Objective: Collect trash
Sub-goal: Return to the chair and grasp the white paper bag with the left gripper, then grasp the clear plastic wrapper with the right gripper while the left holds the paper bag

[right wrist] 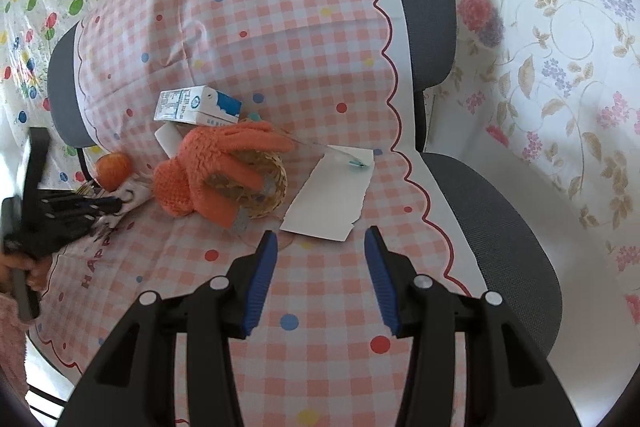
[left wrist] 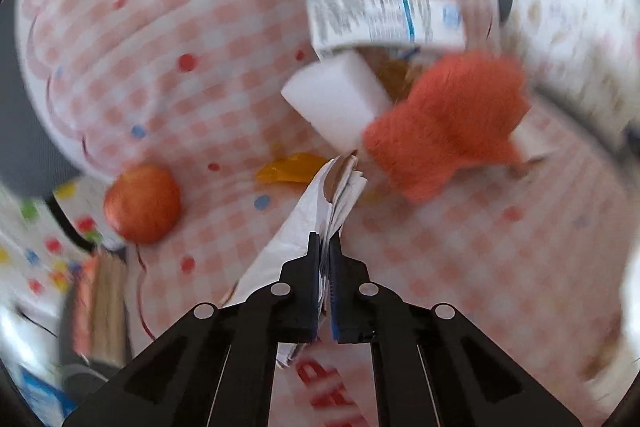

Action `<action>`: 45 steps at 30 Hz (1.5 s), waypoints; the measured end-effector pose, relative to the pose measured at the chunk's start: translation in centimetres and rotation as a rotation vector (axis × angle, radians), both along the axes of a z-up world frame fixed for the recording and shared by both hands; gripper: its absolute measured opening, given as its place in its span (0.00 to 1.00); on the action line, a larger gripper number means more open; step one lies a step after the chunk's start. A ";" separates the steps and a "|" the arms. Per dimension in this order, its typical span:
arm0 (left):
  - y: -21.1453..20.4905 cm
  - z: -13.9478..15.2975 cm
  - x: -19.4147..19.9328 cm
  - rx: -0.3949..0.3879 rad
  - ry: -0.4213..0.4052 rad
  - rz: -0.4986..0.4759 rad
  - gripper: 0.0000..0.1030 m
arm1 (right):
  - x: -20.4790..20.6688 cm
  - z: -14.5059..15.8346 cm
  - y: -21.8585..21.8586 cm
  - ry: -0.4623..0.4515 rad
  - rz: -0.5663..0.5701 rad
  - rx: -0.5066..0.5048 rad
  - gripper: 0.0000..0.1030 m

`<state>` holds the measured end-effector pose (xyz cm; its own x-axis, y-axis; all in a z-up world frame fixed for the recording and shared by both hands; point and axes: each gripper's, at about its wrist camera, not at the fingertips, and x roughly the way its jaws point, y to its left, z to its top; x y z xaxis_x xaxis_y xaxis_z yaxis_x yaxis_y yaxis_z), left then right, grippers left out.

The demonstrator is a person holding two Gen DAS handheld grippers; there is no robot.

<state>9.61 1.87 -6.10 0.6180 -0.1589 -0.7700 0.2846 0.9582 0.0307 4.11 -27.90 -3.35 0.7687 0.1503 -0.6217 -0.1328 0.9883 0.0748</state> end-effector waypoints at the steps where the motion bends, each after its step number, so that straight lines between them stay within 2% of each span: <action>1: 1.0 1.1 -1.0 -0.091 0.005 0.010 0.04 | 0.0 0.0 0.0 0.000 0.001 -0.002 0.44; 4: 2.1 2.8 -3.4 -0.227 -0.019 0.031 0.04 | 0.3 -0.1 0.1 0.003 0.003 0.005 0.44; 8: 2.2 3.2 -5.6 -0.302 -0.069 0.068 0.04 | 1.2 -0.1 0.7 -0.003 0.024 -0.009 0.44; 12: 1.8 3.8 -5.6 -0.263 -0.153 0.122 0.04 | 3.1 -0.1 1.4 -0.023 0.039 -0.061 0.44; 21: 1.8 3.4 -2.6 -0.275 -0.147 0.121 0.04 | 10.9 -2.4 1.6 0.028 0.044 -0.159 0.44; 27: 1.7 3.1 -1.6 -0.292 -0.142 0.123 0.04 | 14.2 -3.6 2.4 0.025 0.095 -0.257 0.43; 29: 1.5 3.0 -1.6 -0.291 -0.140 0.119 0.04 | 14.8 -3.9 3.0 0.026 0.112 -0.311 0.35; 30: 1.4 3.0 -1.6 -0.290 -0.139 0.120 0.04 | 15.0 -4.1 3.3 0.027 0.120 -0.338 0.23; 32: 1.4 3.1 -1.8 -0.285 -0.143 0.121 0.04 | 15.0 -4.2 4.0 0.021 0.143 -0.392 0.14; 33: 1.4 3.1 -1.9 -0.287 -0.144 0.123 0.04 | 14.8 -4.1 4.2 0.013 0.151 -0.410 0.03; 34: 1.5 3.3 -2.2 -0.294 -0.146 0.122 0.04 | 14.1 -3.6 4.3 -0.002 0.155 -0.411 0.02; 38: 1.4 4.4 -3.8 -0.312 -0.174 0.114 0.04 | 10.8 -0.5 2.5 -0.049 0.100 -0.274 0.01; 43: -0.3 5.9 -7.2 -0.361 -0.203 0.048 0.04 | 5.4 2.9 -0.5 -0.036 0.059 -0.026 0.01; 45: -1.4 6.2 -8.5 -0.368 -0.214 0.014 0.04 | 2.5 3.7 -0.7 -0.047 0.059 -0.003 0.01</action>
